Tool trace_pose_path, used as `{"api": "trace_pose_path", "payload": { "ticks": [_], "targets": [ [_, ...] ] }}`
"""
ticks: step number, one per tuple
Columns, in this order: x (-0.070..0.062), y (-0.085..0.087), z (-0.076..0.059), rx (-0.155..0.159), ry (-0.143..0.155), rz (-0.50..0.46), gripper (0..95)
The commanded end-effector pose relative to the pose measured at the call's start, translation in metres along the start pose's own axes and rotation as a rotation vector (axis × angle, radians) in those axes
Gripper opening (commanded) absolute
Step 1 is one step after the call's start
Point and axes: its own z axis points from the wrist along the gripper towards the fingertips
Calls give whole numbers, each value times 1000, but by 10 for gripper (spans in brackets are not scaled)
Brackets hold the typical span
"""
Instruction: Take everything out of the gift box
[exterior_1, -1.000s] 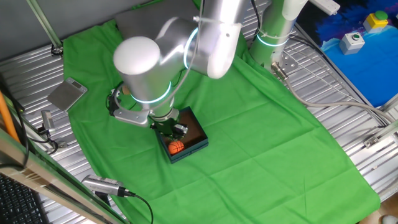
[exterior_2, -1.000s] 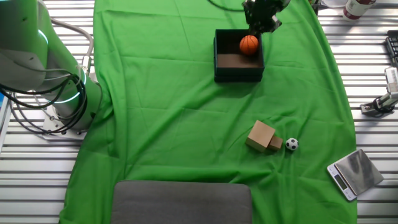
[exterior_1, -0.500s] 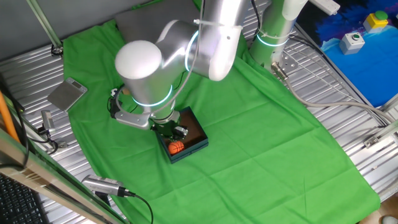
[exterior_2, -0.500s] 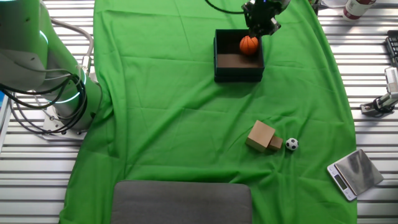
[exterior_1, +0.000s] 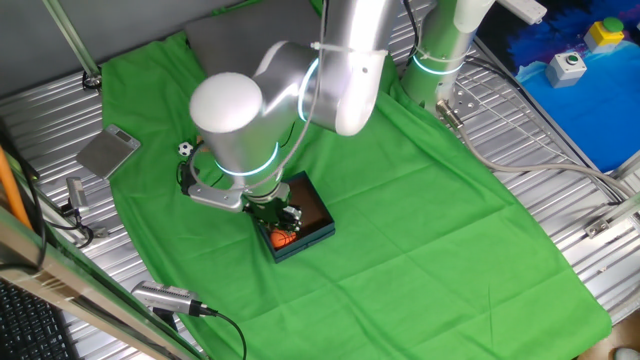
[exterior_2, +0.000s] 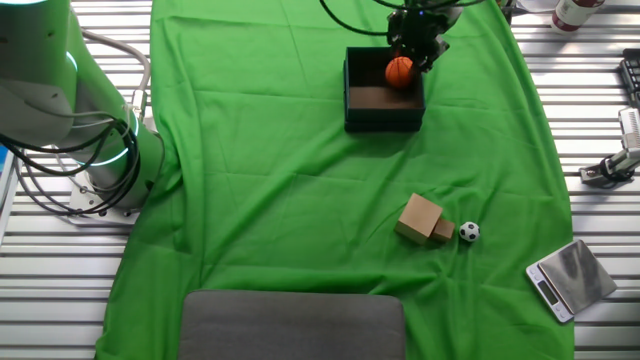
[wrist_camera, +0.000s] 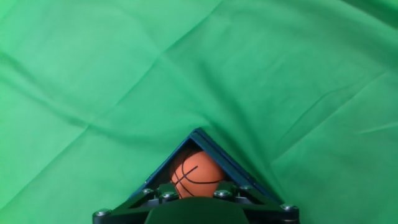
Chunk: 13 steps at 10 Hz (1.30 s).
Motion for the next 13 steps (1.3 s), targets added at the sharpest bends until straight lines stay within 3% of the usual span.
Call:
{"api": "trace_pose_path", "payload": {
  "ticks": [1, 4, 7, 8, 9, 10, 11, 13],
  "targets": [
    [-1, -2, 8, 12, -7, 0, 380],
    [-1, -2, 18, 25, -12, -5, 380],
    [-1, -2, 18, 29, -11, -12, 380],
    [-1, -2, 18, 30, -12, -9, 570],
    [-2, -2, 18, 29, -15, -16, 570],
    [-2, -2, 18, 32, -18, -13, 380],
    [-2, -2, 18, 35, -20, -10, 0],
    [-2, -2, 19, 35, -26, -13, 0]
  ]
}}
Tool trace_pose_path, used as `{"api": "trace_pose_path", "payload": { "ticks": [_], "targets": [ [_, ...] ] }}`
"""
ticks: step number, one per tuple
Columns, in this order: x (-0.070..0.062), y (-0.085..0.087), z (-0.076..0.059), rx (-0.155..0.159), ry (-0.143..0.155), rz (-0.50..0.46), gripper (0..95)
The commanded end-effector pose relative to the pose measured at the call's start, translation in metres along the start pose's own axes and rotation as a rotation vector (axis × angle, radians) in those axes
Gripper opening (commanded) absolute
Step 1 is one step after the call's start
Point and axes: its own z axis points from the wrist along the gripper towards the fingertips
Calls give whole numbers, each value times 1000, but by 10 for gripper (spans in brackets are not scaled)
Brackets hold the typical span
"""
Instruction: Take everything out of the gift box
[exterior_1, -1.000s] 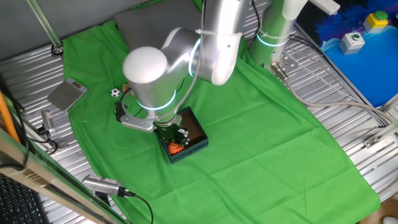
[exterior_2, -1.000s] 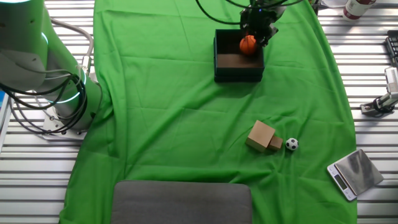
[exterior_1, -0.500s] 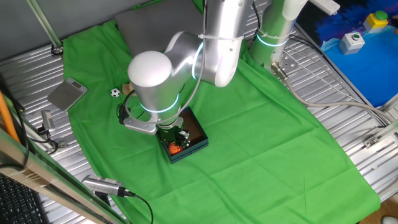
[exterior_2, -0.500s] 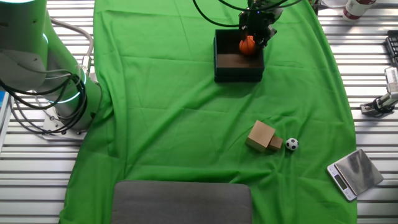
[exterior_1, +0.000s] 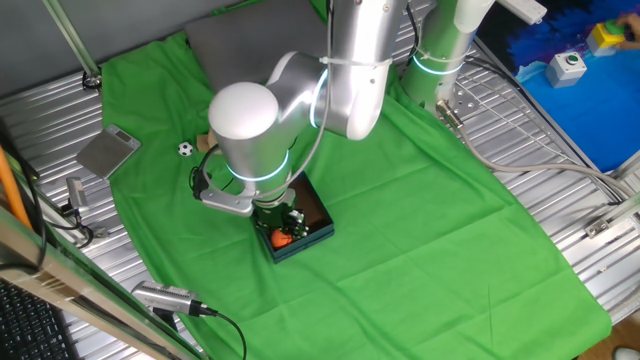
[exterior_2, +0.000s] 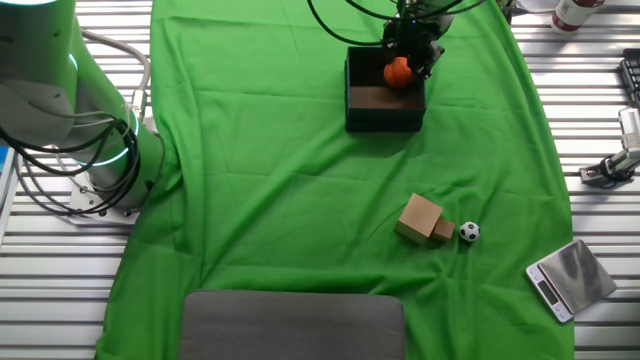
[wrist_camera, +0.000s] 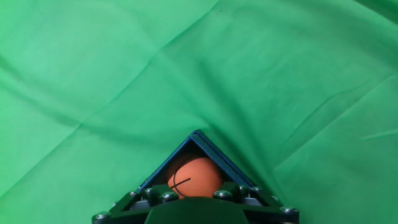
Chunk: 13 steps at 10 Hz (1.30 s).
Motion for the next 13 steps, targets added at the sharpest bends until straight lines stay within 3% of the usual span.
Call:
{"api": "trace_pose_path", "payload": {
  "ticks": [1, 6, 13],
  "targets": [
    [0, -1, 1, -3, -3, 2, 0],
    [0, -1, -19, -5, 27, 5, 0],
    [1, 0, -21, -5, 31, -1, 0]
  ]
}}
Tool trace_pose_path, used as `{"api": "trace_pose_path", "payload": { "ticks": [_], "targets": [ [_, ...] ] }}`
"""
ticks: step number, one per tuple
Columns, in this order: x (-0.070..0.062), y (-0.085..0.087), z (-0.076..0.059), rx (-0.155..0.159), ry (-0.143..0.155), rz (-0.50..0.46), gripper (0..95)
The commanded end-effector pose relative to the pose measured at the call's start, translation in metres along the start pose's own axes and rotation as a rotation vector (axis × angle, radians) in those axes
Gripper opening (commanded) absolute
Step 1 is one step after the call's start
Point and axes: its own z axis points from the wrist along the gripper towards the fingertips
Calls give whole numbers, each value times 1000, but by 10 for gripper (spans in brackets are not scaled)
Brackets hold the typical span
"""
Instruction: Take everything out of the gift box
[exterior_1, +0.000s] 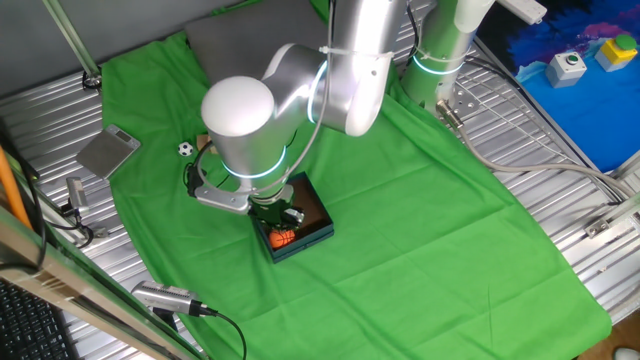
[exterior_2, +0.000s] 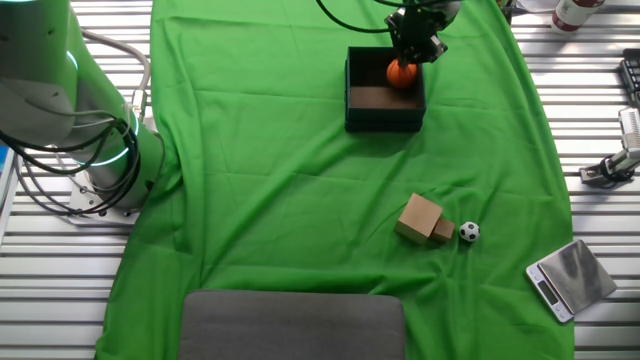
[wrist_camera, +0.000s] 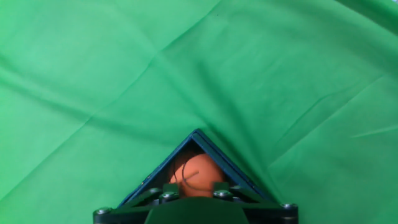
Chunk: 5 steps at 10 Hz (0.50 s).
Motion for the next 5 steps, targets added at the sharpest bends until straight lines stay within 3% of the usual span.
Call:
{"api": "trace_pose_path", "payload": {
  "ticks": [1, 2, 3, 4, 5],
  "targets": [
    [0, 0, -2, 2, 2, -5, 0],
    [0, 0, -2, 2, 4, -5, 0],
    [0, 0, -2, 2, 4, 3, 190],
    [0, 0, -2, 1, 6, 21, 190],
    [0, 0, -2, -5, 0, 24, 0]
  ]
}}
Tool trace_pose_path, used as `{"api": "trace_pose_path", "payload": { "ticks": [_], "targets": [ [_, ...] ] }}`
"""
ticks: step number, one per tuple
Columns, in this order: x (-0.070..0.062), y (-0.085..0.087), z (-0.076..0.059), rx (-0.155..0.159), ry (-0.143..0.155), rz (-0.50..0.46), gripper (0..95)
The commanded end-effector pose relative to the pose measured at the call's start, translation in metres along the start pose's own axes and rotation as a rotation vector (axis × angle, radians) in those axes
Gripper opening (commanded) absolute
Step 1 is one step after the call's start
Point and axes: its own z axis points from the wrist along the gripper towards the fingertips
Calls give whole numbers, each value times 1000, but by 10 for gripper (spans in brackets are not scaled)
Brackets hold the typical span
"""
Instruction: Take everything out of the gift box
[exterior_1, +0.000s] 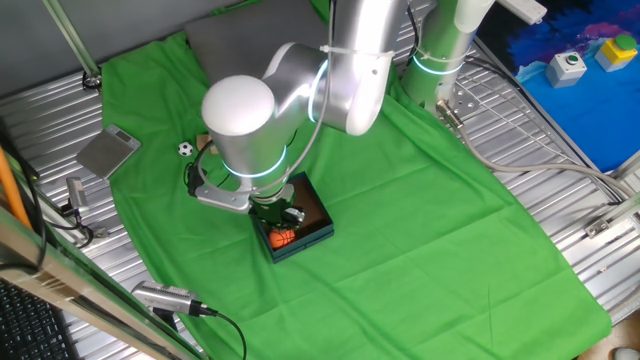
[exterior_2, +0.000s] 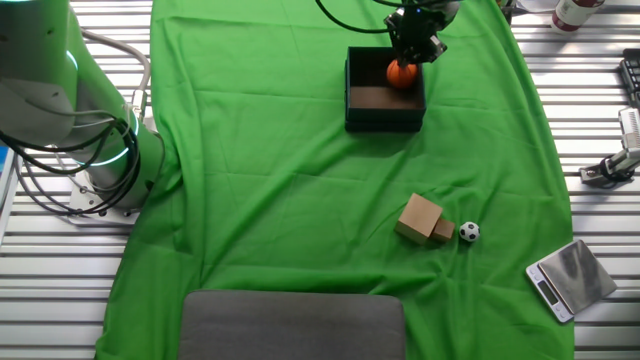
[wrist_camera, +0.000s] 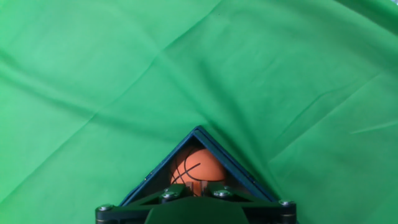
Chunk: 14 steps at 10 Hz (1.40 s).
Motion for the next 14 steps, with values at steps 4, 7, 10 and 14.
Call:
{"api": "trace_pose_path", "payload": {
  "ticks": [4, 7, 10, 14],
  "targets": [
    [0, 0, -1, -2, 3, -22, 380],
    [-1, 2, 2, -6, -3, -45, 760],
    [-8, 5, 17, -1, -3, -19, 760],
    [-7, -6, 36, 35, -6, -62, 760]
  ]
}}
